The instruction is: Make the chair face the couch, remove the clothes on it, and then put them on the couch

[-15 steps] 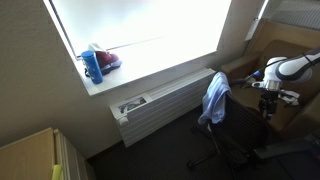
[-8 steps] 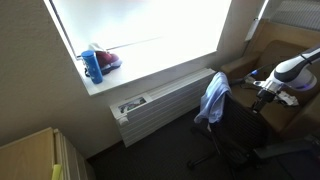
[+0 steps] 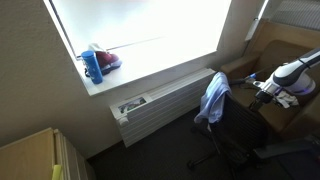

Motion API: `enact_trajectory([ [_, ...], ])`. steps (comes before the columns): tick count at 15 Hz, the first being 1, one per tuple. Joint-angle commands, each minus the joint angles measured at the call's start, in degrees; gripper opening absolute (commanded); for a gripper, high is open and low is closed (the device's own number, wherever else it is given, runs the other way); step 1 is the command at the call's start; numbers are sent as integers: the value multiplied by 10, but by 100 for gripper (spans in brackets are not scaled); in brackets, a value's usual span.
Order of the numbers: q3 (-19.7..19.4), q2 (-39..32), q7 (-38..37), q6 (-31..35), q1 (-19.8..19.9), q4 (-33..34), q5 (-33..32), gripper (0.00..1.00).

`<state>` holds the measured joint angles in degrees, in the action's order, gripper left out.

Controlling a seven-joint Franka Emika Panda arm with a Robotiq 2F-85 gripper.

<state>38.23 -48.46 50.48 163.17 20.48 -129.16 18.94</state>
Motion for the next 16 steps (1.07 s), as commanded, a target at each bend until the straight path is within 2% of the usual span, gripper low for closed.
enact_trajectory([
  [1,-58,-29,-21,77,-53,15,-74,100],
  [5,-90,-68,-75,106,-75,35,-151,100],
  [7,-78,-77,-106,70,-58,39,-169,100],
  [8,-81,-71,-110,90,-59,30,-185,100],
  [10,-80,-80,-121,87,-59,35,-191,100],
  [12,-143,-80,-144,155,-125,47,-226,100],
  [16,-185,-116,-169,286,-158,66,-317,100],
])
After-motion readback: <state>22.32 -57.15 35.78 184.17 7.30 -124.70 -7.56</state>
